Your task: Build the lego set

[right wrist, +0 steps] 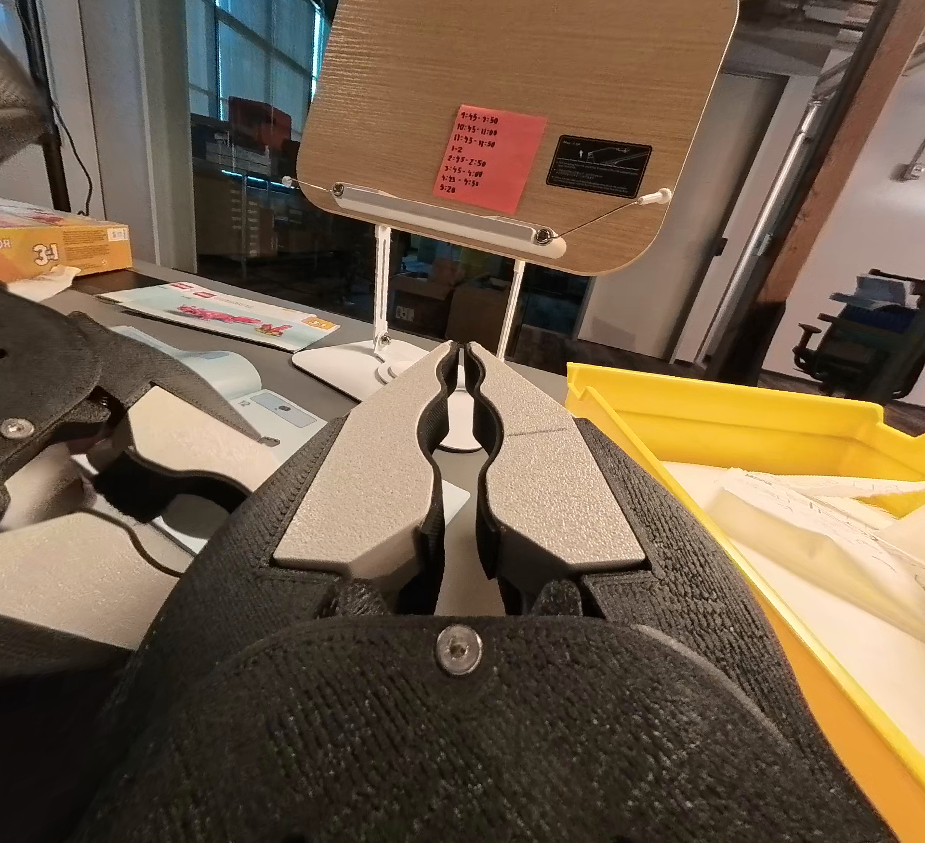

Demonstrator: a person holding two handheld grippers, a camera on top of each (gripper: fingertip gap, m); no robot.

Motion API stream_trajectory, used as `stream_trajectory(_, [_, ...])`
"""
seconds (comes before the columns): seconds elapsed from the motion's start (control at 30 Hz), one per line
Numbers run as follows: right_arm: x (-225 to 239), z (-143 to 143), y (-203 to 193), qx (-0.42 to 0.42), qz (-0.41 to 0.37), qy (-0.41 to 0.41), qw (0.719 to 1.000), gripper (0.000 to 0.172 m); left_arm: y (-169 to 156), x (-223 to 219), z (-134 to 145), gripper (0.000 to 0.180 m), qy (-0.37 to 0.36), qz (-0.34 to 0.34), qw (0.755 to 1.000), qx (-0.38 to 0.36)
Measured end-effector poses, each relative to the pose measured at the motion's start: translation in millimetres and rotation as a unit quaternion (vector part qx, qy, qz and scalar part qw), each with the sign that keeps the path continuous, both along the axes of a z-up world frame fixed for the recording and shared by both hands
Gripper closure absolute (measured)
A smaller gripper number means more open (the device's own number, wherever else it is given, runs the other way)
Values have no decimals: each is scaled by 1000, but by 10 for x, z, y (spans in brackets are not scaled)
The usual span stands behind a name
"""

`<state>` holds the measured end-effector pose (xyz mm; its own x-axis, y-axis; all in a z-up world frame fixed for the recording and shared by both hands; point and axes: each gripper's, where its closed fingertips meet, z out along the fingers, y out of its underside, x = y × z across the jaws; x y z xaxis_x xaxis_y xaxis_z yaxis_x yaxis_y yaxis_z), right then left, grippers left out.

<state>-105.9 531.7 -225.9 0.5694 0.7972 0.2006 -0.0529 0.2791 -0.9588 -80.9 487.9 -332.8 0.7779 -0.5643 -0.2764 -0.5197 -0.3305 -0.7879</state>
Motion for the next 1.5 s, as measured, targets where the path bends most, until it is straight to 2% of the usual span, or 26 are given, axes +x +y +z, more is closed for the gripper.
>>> stream_trajectory(0.2, [1,4,-2,0,0,1,1000,172,7,-5,-46,156,14,2,1000,-9])
stream_trajectory(0.5, [9,6,0,-1,0,2,1000,172,39,-87,-87,172,57,23,998,1])
stream_trajectory(0.57, [10,6,-1,-1,0,2,1000,172,35,-94,-104,180,61,24,998,-3])
stream_trajectory(0.73, [11,6,-4,0,0,1,1000,172,37,-159,-87,180,48,39,998,-9])
stream_trajectory(0.9, [4,-17,-1,2,-3,-11,1000,172,60,-367,139,180,2,76,997,33])
stream_trajectory(1.03, [-42,-131,28,14,-27,-69,997,172,25,-578,420,180,-50,109,989,90])
stream_trajectory(1.13, [-119,-227,-8,43,-35,-124,991,172,-116,-549,616,180,-139,69,981,116])
stream_trajectory(1.27, [-316,-432,-202,75,12,-209,975,172,-295,-538,853,180,-236,15,962,135])
stream_trajectory(1.4, [-468,-616,-407,128,46,-278,951,172,-348,-492,917,180,-318,-23,941,112])
stream_trajectory(1.5, [-513,-653,-476,165,49,-296,940,172,-369,-439,944,180,-371,-46,924,83])
